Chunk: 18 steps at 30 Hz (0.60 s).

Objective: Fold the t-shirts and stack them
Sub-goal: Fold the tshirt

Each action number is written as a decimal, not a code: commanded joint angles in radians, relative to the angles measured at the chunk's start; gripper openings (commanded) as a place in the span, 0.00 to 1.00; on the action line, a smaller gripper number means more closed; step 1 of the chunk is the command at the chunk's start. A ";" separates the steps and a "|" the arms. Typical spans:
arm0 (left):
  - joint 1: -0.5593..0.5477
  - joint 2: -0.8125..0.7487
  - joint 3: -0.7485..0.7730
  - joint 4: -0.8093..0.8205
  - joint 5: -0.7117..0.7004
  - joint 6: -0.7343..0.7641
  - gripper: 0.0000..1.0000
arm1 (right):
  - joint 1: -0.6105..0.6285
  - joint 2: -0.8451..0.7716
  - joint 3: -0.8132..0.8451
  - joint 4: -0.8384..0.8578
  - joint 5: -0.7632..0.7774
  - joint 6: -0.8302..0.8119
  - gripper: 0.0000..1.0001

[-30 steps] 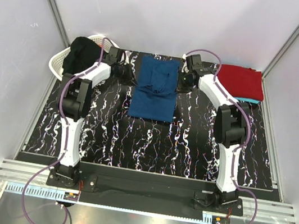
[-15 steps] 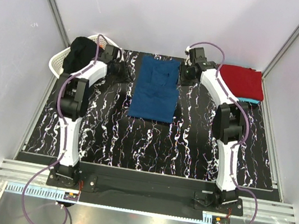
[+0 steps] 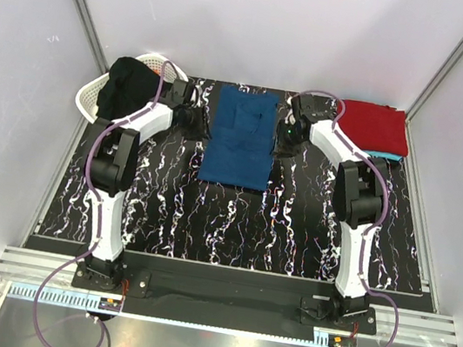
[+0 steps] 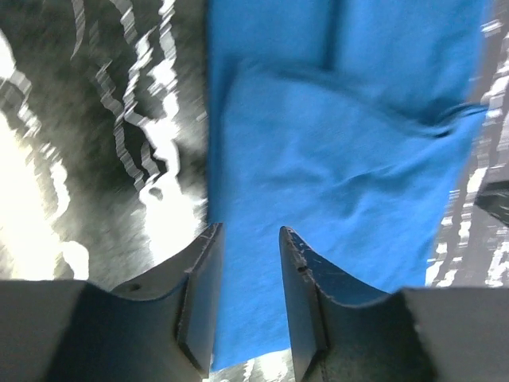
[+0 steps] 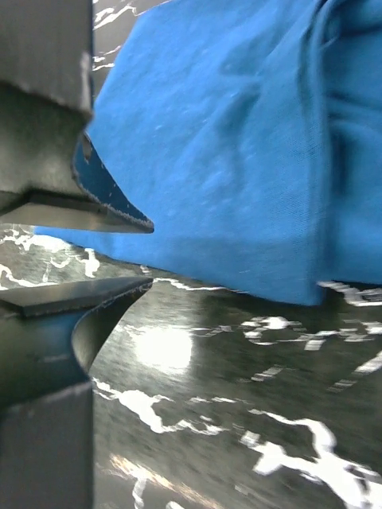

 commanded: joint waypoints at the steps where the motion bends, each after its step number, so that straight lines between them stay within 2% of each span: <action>1: 0.013 -0.046 -0.013 -0.050 -0.056 0.049 0.41 | -0.004 -0.129 -0.065 0.028 -0.054 0.046 0.36; 4: 0.010 -0.110 -0.071 -0.061 -0.063 0.054 0.44 | -0.002 -0.199 -0.175 0.034 -0.086 0.089 0.42; 9: 0.010 -0.181 -0.197 -0.060 -0.038 0.060 0.47 | -0.004 -0.304 -0.381 0.135 -0.193 0.138 0.50; 18: -0.001 -0.172 -0.283 -0.033 0.016 0.066 0.48 | -0.004 -0.344 -0.561 0.293 -0.308 0.144 0.50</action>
